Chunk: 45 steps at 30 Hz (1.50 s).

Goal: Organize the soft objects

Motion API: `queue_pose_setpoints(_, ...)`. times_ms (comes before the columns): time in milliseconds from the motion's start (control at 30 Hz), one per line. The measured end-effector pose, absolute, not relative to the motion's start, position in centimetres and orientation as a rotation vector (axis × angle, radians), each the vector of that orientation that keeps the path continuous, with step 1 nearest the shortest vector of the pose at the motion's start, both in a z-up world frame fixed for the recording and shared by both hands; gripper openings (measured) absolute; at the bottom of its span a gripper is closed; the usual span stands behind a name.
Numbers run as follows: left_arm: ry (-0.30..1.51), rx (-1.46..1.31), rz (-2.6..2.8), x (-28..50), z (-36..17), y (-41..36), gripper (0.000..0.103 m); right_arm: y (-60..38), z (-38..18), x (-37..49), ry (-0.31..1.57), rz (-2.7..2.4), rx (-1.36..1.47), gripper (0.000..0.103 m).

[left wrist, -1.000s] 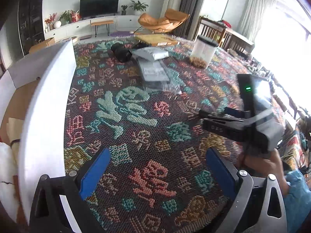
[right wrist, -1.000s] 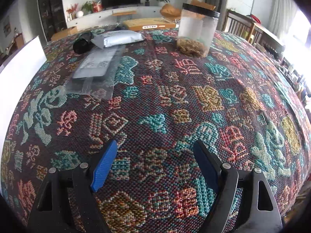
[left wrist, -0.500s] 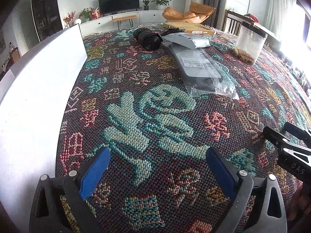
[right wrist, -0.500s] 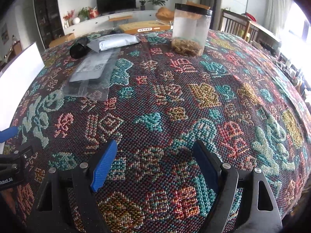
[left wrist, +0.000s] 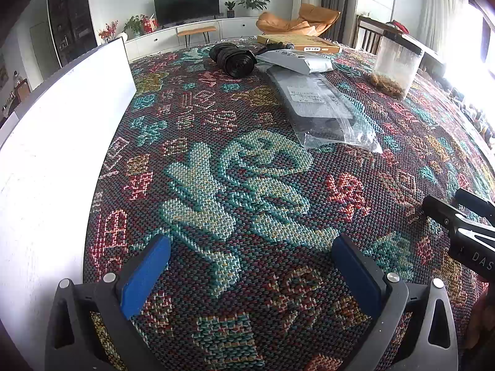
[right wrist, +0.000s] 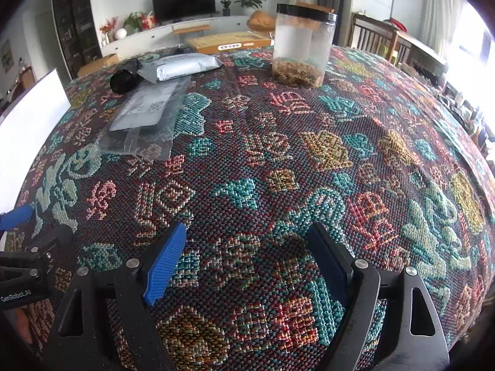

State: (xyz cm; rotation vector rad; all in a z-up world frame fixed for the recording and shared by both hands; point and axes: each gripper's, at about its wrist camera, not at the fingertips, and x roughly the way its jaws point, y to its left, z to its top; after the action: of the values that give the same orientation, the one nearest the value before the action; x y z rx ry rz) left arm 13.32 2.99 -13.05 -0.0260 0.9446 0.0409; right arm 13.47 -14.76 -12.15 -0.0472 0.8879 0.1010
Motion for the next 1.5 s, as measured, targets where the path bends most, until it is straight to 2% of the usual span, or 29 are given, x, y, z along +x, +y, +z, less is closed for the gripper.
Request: queue_pose_setpoints(1500, 0.945, -0.026, 0.042, 13.32, -13.11, 3.01, 0.103, -14.87, -12.14, 13.51, 0.890, 0.102, -0.045, 0.086)
